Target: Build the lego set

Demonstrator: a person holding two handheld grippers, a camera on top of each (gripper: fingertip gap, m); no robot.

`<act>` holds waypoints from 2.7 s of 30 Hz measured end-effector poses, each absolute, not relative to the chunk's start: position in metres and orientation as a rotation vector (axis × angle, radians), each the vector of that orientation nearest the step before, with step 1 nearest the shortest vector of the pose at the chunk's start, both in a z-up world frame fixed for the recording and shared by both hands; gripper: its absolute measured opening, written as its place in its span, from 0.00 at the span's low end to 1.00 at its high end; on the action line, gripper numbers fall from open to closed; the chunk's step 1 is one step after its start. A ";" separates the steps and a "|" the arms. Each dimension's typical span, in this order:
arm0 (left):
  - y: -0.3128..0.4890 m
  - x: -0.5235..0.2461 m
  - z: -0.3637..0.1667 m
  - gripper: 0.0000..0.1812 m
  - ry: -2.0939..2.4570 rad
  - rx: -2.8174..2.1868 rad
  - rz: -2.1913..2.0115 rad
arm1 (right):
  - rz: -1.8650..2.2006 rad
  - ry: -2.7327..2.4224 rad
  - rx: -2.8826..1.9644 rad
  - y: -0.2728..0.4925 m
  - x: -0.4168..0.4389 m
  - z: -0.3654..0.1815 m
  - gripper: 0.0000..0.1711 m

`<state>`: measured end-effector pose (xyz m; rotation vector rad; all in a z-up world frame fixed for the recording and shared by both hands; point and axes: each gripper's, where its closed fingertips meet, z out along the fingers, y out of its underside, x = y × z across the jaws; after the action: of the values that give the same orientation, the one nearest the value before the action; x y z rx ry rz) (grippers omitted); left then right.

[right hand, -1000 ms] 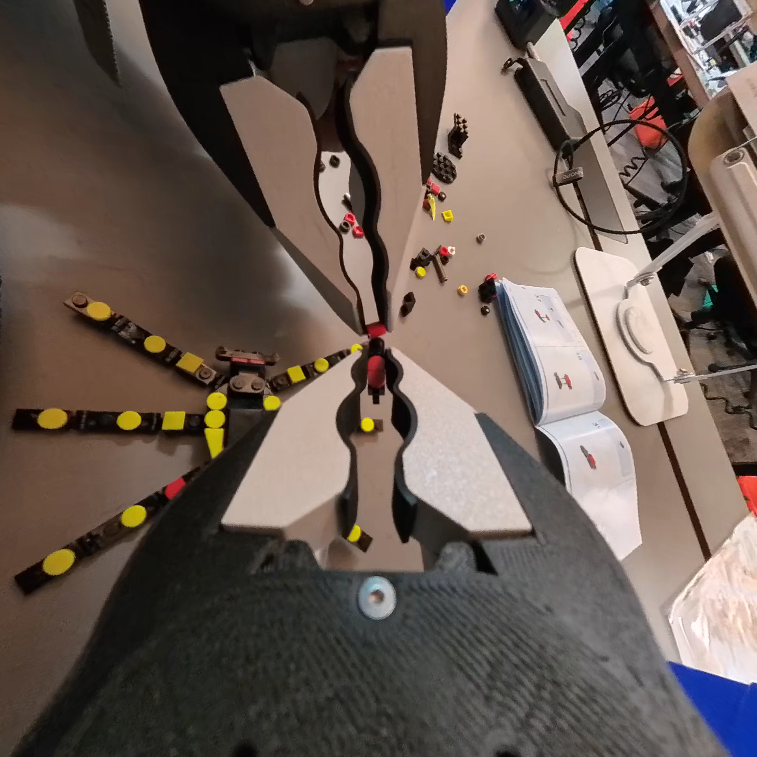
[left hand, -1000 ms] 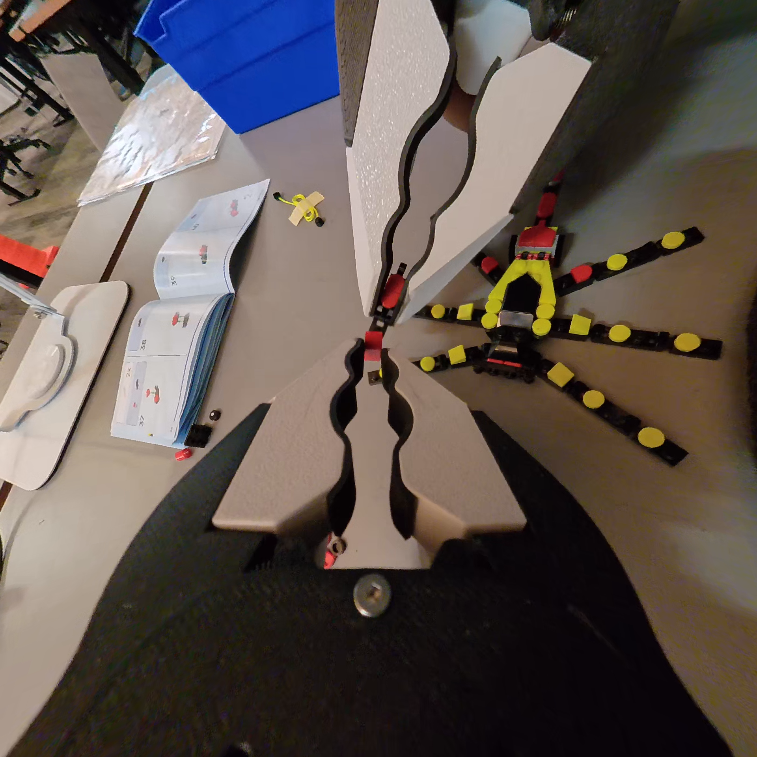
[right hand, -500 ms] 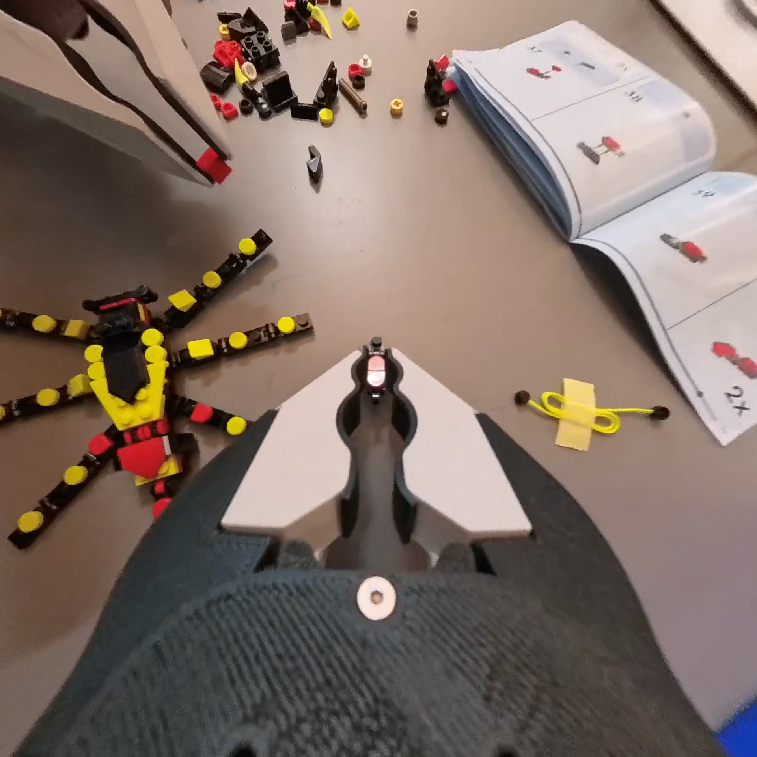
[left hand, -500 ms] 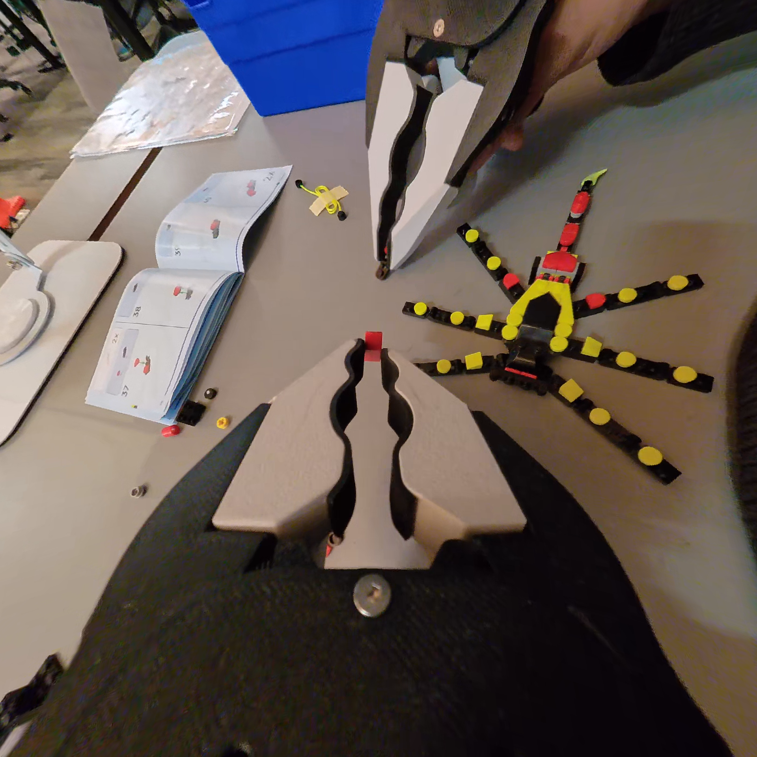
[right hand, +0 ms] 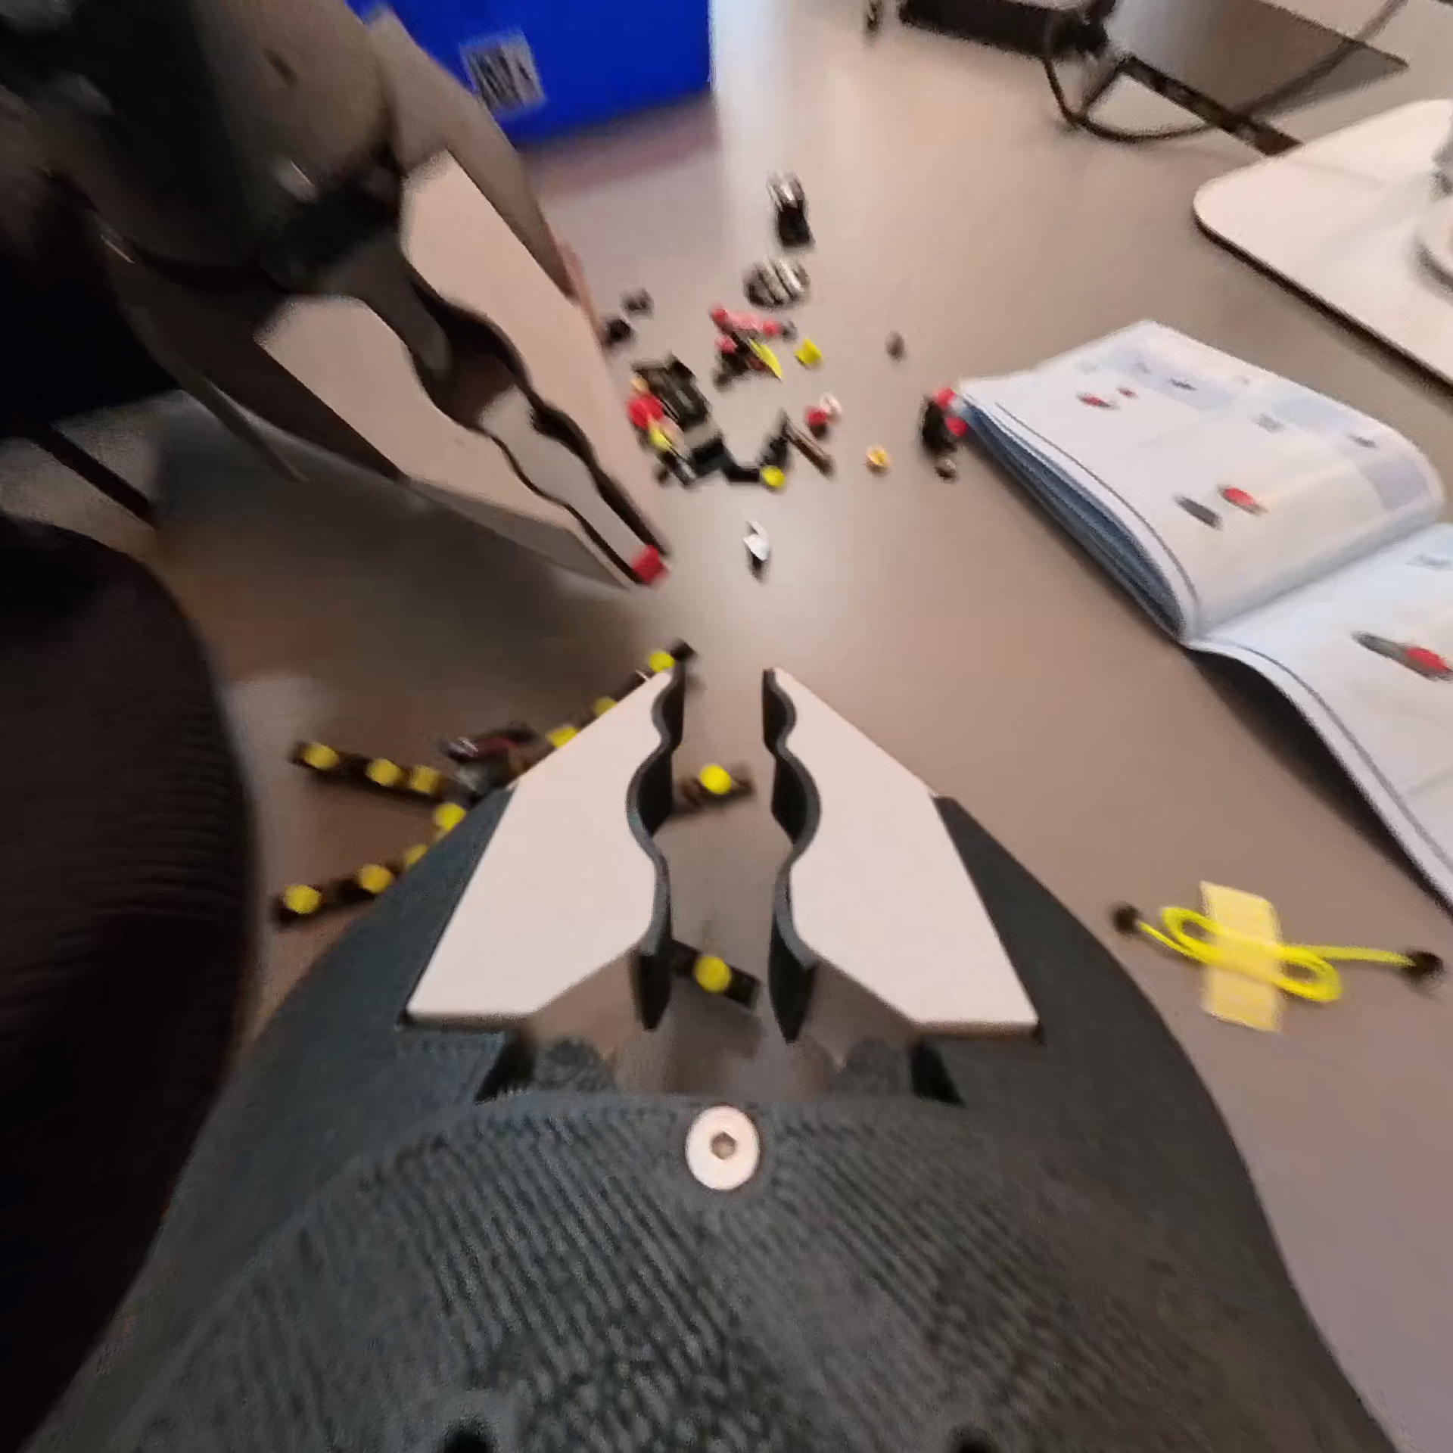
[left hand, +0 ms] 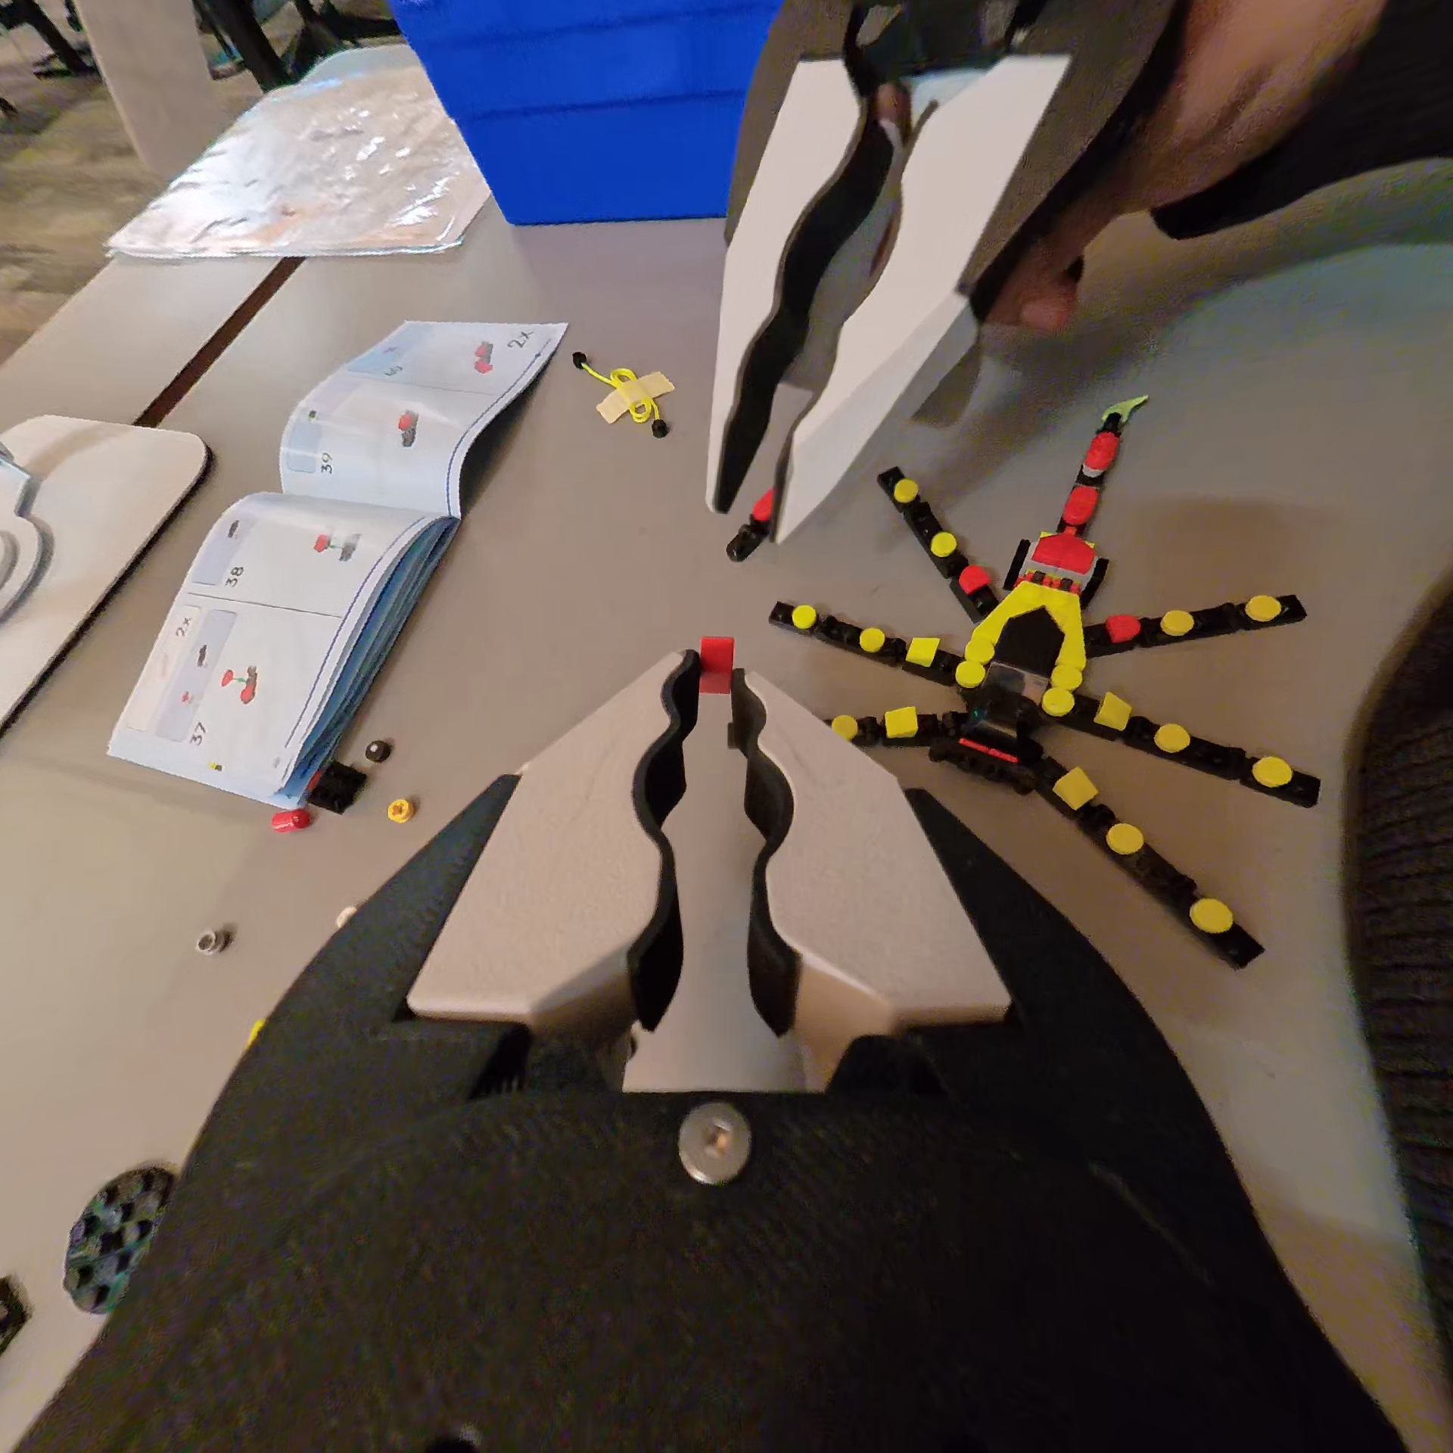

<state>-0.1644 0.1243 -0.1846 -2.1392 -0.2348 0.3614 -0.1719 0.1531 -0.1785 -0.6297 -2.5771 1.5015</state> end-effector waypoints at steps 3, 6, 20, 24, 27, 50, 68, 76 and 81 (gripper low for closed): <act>0.127 -0.163 -0.185 0.03 -0.207 -2.149 0.394 | 1.661 -2.582 -0.699 0.134 -0.160 -0.165 0.10; 0.129 -0.164 -0.180 0.03 -0.164 -2.139 0.484 | 1.687 -2.604 -0.826 0.127 -0.159 -0.168 0.11; 0.138 -0.159 -0.171 0.06 -0.160 -2.078 0.516 | 1.904 -2.582 -0.950 0.126 -0.159 -0.159 0.00; 0.142 -0.149 -0.152 0.13 -0.332 -1.905 0.135 | 2.019 -2.512 -0.674 0.130 -0.152 -0.137 0.00; 0.143 -0.132 -0.123 0.15 -0.381 -1.677 -0.273 | 2.164 -2.466 -0.466 0.132 -0.136 -0.117 0.00; 0.136 -0.120 -0.090 0.01 -0.377 -1.405 -0.576 | 2.526 -2.352 -0.407 0.133 -0.120 -0.087 0.00; 0.136 -0.120 -0.092 0.02 -0.378 -1.403 -0.587 | 2.516 -2.359 -0.427 0.131 -0.120 -0.089 0.00; 0.136 -0.113 -0.090 0.02 -0.349 -1.396 -0.624 | 2.673 -2.405 -0.477 0.132 -0.114 -0.086 0.00; 0.137 -0.114 -0.090 0.01 -0.358 -1.383 -0.642 | 2.697 -2.406 -0.503 0.133 -0.115 -0.087 0.01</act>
<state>-0.1144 0.1366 -0.0898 -1.3829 -0.3577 -0.6416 -0.1153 0.1332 -0.0866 -0.5033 -2.4055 2.6969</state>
